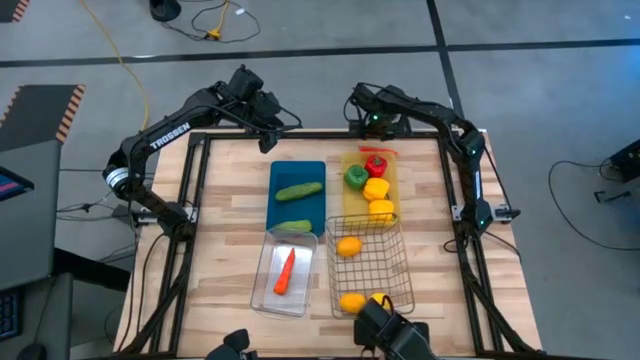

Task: Sort produce into baskets
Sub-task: Put the carrot into the transparent basket

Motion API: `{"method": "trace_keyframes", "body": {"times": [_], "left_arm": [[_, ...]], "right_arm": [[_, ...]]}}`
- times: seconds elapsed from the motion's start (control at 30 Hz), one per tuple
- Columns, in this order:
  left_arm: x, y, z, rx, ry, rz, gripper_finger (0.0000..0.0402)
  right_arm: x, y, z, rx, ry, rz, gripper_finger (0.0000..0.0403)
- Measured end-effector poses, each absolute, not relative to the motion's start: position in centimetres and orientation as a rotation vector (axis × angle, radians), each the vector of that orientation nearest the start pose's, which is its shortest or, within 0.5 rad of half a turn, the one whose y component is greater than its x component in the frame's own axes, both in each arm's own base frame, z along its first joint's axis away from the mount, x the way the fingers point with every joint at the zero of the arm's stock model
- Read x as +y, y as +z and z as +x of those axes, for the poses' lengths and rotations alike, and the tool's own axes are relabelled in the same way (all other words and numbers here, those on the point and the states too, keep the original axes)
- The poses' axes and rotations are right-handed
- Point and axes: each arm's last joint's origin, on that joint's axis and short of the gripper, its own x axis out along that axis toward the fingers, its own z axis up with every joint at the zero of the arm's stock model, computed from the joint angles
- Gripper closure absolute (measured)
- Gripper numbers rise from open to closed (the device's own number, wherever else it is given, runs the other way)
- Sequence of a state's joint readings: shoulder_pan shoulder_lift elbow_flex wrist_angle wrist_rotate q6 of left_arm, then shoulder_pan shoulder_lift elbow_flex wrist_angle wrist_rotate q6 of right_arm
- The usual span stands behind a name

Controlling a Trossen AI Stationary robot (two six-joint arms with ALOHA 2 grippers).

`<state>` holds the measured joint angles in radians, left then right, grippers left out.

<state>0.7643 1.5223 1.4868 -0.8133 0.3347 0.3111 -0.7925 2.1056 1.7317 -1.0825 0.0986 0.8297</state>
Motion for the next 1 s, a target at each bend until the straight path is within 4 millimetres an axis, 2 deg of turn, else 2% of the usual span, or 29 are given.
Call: {"method": "trace_keyframes", "body": {"times": [0.3, 0.57, 0.8, 1.0], "left_arm": [[21.3, 34.7, 23.5, 0.777, 0.284, -0.153, 0.0207], [21.3, 34.7, 23.5, 0.777, 0.284, -0.153, 0.0207], [21.3, 34.7, 23.5, 0.777, 0.284, -0.153, 0.0207], [21.3, 34.7, 23.5, 0.777, 0.284, -0.154, 0.0207]], "right_arm": [[-28.9, 20.4, 31.8, 0.941, -1.164, 1.144, 0.0117], [-28.6, 21.4, 31.8, 1.014, -1.122, 1.086, 0.0117], [-28.0, 24.8, 31.2, 1.017, -1.099, 0.996, 0.0117], [-26.3, 28.9, 28.9, 1.092, -1.080, 0.775, 0.0117]]}}
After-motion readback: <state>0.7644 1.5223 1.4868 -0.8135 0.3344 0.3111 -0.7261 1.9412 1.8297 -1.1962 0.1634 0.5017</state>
